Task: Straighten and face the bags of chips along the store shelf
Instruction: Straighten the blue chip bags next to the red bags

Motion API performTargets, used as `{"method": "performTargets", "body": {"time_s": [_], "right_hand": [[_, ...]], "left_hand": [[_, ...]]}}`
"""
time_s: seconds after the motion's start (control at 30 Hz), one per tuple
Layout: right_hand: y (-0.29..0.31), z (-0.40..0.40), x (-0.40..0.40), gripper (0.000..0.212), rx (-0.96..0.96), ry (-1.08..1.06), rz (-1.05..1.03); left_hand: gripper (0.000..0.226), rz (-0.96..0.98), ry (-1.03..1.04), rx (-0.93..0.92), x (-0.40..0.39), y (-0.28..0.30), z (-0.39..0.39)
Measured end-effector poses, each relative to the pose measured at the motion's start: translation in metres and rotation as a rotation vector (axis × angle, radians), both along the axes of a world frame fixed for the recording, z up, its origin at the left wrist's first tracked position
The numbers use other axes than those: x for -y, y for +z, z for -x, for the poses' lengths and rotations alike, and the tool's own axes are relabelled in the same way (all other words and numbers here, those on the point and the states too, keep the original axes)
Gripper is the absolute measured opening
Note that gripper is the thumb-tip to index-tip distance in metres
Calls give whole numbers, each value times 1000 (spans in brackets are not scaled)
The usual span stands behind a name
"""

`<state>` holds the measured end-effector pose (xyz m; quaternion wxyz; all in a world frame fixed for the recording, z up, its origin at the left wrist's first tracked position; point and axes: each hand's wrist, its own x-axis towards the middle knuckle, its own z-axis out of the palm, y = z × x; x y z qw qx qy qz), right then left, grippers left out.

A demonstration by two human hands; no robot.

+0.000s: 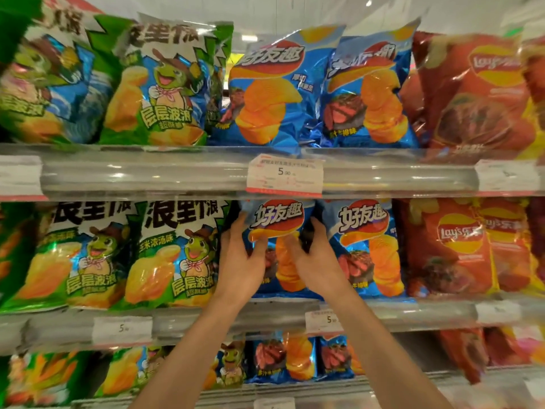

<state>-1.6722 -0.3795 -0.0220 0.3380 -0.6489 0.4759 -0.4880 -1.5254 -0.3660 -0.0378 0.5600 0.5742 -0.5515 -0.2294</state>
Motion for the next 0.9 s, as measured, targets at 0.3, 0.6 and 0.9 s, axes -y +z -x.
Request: {"method": "performTargets", "body": {"time_s": [0.3, 0.6, 0.9], "right_hand": [[2, 16, 5, 78, -4, 91, 8], [-1, 18, 16, 69, -46, 179, 27], [-4, 12, 14, 80, -45, 51, 0]], "left_hand": [[66, 91, -76, -131, 9, 6, 10], [47, 134, -4, 113, 13, 3, 6], [66, 101, -67, -16, 15, 2, 4]]}}
